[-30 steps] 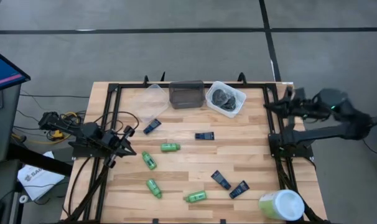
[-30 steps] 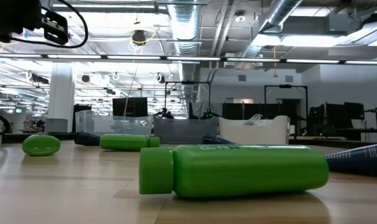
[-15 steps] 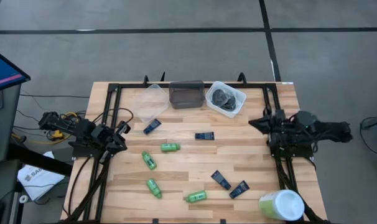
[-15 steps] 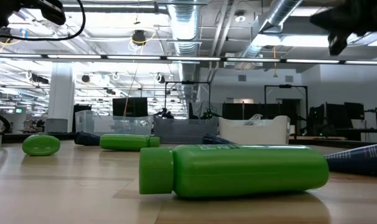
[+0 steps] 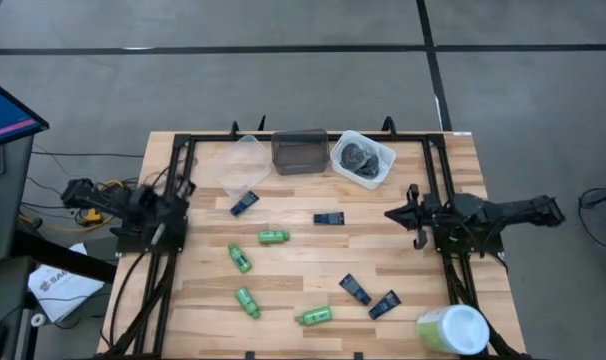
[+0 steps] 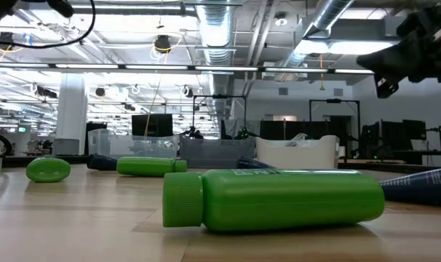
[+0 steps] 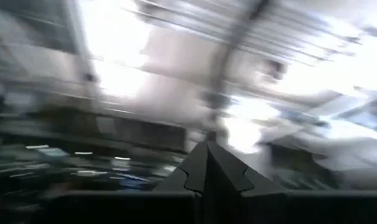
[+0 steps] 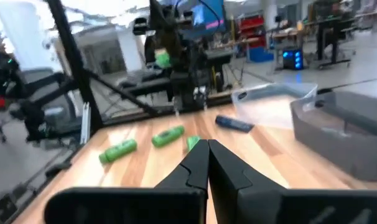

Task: Pick & Place Travel size toiletries
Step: Put the green shampoo into the transparent bin

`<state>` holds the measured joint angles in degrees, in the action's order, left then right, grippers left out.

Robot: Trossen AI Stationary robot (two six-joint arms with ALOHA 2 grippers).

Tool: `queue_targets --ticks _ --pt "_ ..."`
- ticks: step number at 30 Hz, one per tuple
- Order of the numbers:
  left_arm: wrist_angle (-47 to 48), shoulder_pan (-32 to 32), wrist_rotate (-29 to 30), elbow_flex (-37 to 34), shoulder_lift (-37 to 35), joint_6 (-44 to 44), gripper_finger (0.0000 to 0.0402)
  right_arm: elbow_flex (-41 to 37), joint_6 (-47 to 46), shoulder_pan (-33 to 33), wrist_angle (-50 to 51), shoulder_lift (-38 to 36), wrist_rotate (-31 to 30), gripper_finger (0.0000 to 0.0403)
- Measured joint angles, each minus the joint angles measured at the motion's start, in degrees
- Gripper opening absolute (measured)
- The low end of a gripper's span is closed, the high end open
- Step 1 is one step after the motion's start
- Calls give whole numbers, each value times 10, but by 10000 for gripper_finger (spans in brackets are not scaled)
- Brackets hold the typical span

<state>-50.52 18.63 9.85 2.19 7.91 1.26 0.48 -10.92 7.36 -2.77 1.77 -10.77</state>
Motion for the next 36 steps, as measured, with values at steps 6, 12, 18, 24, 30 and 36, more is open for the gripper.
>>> queue_targets --ticks 6,12,18,24,30,36 --pt "111 0 174 152 122 -10 3 0 -65 -20 4 0 0 0" --pt "287 0 259 360 311 -19 17 0 -187 -17 4 1 6 0" --pt "475 -1 261 527 458 -43 92 0 -226 -18 5 1 6 0" --pt "698 -39 248 597 576 63 199 0 -226 -18 5 1 6 0" --pt "776 -98 114 597 692 125 257 0 -226 -18 5 1 6 0" --pt "786 -140 -30 597 808 94 273 0 -226 -18 5 1 6 0"
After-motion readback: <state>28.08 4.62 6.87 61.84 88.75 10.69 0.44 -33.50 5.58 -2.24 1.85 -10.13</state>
